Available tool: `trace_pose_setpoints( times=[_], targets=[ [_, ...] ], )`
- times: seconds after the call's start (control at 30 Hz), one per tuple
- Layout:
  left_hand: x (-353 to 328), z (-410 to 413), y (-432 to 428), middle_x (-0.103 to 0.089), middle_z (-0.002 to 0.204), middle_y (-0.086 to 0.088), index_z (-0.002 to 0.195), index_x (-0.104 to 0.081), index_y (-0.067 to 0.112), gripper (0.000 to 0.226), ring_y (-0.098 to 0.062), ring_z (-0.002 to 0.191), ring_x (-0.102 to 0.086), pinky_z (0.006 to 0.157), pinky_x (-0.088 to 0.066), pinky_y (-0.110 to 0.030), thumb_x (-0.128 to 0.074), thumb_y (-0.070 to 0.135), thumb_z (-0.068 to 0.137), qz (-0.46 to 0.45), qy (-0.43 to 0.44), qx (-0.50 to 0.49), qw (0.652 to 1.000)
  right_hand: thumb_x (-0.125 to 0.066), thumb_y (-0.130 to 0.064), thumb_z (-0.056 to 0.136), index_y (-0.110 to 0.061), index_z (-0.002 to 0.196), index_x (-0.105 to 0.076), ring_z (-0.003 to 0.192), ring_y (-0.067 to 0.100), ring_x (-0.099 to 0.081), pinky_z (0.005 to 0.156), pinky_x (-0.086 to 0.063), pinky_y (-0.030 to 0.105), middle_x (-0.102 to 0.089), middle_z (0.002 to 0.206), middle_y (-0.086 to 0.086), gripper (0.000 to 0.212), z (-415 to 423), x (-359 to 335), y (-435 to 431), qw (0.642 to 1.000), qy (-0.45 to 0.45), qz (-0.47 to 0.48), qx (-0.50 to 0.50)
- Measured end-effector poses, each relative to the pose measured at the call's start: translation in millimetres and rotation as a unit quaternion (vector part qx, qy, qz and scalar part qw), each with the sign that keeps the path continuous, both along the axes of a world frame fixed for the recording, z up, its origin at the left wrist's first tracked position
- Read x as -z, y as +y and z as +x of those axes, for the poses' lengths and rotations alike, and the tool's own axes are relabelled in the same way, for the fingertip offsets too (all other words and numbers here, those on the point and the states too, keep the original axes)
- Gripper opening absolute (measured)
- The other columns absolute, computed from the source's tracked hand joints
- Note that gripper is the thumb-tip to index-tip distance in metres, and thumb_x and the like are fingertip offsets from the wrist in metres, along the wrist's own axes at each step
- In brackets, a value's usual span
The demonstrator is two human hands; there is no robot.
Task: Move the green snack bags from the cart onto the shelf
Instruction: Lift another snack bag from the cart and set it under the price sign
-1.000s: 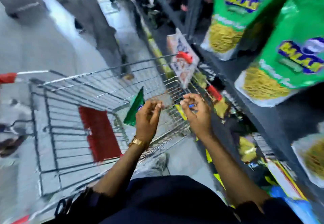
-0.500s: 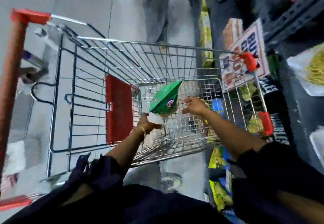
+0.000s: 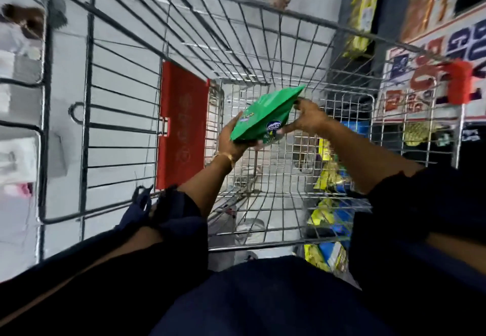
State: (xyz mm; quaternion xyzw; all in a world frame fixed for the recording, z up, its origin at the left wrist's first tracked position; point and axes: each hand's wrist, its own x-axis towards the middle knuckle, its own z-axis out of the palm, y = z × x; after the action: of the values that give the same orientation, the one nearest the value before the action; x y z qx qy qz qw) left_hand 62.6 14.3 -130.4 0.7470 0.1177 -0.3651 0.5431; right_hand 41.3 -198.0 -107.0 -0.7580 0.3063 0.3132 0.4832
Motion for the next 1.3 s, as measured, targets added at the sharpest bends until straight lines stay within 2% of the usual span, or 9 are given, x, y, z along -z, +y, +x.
trace_pose_setpoints(
  times=[0.1, 0.23, 0.5, 0.67, 0.77, 0.83, 1.0, 1.13, 1.3],
  targets=[
    [-4.1, 7.0, -3.3, -0.064, 0.126, -0.017, 0.135, -0.049, -0.001, 0.082, -0.021, 0.110, -0.060, 0.095, -0.054, -0.033, -0.083, -0.011, 0.061, -0.002, -0.017, 0.017, 1.000, -0.085, 0.002, 0.062, -0.006, 0.141, -0.041, 0.138, 0.030, -0.040, 0.119, -0.031, 0.042, -0.050, 0.144, 0.011, 0.091, 10.5, 9.9, -4.5, 0.999, 0.023, 0.022, -0.022],
    [1.5, 8.4, -6.3, -0.070, 0.105, 0.000, 0.129, -0.052, 0.000, 0.074, -0.008, 0.093, -0.061, 0.071, -0.050, -0.004, -0.079, -0.017, 0.063, -0.002, -0.021, -0.011, 1.000, -0.088, -0.004, 0.058, -0.001, 0.138, -0.042, 0.133, 0.030, -0.046, 0.117, -0.035, 0.040, -0.054, 0.139, 0.013, 0.092, 17.4, 19.9, 2.7, 0.999, 0.032, 0.032, -0.021],
    [-3.4, 23.2, 0.7, -0.060, 0.107, -0.010, 0.120, -0.056, 0.003, 0.049, 0.015, 0.068, -0.062, 0.060, -0.049, -0.001, -0.069, -0.015, 0.076, 0.020, -0.048, 0.059, 0.997, -0.089, -0.002, 0.060, 0.007, 0.114, -0.061, 0.113, 0.034, -0.065, 0.093, -0.057, 0.041, -0.068, 0.120, 0.022, 0.061, -27.2, 17.3, 27.8, 0.975, -0.069, -0.007, 0.212],
    [-31.7, 33.2, -1.4, -0.070, 0.098, -0.003, 0.088, -0.062, 0.024, 0.034, 0.008, 0.072, -0.069, 0.062, -0.056, -0.011, -0.070, -0.008, 0.078, -0.031, -0.018, 0.163, 0.986, -0.097, -0.027, 0.046, -0.005, 0.090, -0.073, 0.069, -0.009, -0.068, 0.050, -0.055, 0.011, -0.073, 0.086, -0.001, 0.055, -58.4, -22.5, 37.2, 0.943, -0.146, -0.091, 0.286],
    [-63.6, 31.7, -11.6, -0.069, 0.090, 0.008, 0.084, -0.062, 0.029, 0.034, 0.011, 0.070, -0.068, 0.057, -0.053, -0.009, -0.070, -0.003, 0.080, -0.047, -0.045, 0.231, 0.971, -0.097, -0.035, 0.041, -0.015, 0.062, -0.068, 0.049, -0.015, -0.057, 0.040, -0.052, 0.016, -0.070, 0.065, -0.008, 0.041, -81.6, -52.8, 37.0, 0.907, -0.190, -0.153, 0.343],
    [-87.3, 28.3, -21.5, -0.069, 0.090, 0.010, 0.085, -0.062, 0.029, 0.030, 0.010, 0.071, -0.068, 0.060, -0.055, -0.011, -0.070, 0.000, 0.082, -0.062, -0.076, 0.281, 0.955, -0.098, -0.034, 0.041, -0.001, 0.075, -0.073, 0.059, 0.000, -0.062, 0.051, -0.061, 0.037, -0.077, 0.078, 0.008, 0.053, -97.7, -70.5, 38.9, 0.884, -0.206, -0.158, 0.388],
    [-160.9, 3.7, -50.2, -0.072, 0.108, -0.011, 0.106, -0.067, 0.012, 0.020, -0.022, 0.094, -0.069, 0.081, -0.058, -0.033, -0.068, 0.009, 0.086, -0.096, -0.182, 0.402, 0.892, -0.096, -0.016, 0.045, -0.031, 0.066, -0.075, 0.054, -0.018, -0.062, 0.047, -0.049, 0.006, -0.070, 0.061, -0.032, 0.034, -145.3, -117.0, 48.5, 0.800, -0.325, -0.149, 0.482],
    [-216.2, -24.3, -68.5, -0.072, 0.107, -0.009, 0.110, -0.068, 0.003, 0.026, -0.024, 0.092, -0.068, 0.083, -0.057, -0.041, -0.068, 0.018, 0.088, -0.135, -0.283, 0.461, 0.830, -0.096, -0.019, 0.046, -0.025, 0.061, -0.071, 0.071, 0.005, -0.071, 0.061, -0.058, 0.021, -0.073, 0.067, -0.018, 0.031, -181.4, -166.1, 55.0, 0.726, -0.372, -0.190, 0.547],
    [-272.7, -62.0, -83.4, -0.073, 0.114, -0.005, 0.115, -0.067, 0.015, 0.038, -0.024, 0.107, -0.068, 0.093, -0.053, -0.049, -0.066, 0.036, 0.083, -0.204, -0.340, 0.498, 0.771, -0.095, -0.028, 0.042, -0.030, 0.050, -0.063, 0.055, -0.012, -0.051, 0.053, -0.055, 0.022, -0.061, 0.051, -0.028, 0.032, -230.4, -227.5, 70.7, 0.634, -0.442, -0.252, 0.583]
  ],
)
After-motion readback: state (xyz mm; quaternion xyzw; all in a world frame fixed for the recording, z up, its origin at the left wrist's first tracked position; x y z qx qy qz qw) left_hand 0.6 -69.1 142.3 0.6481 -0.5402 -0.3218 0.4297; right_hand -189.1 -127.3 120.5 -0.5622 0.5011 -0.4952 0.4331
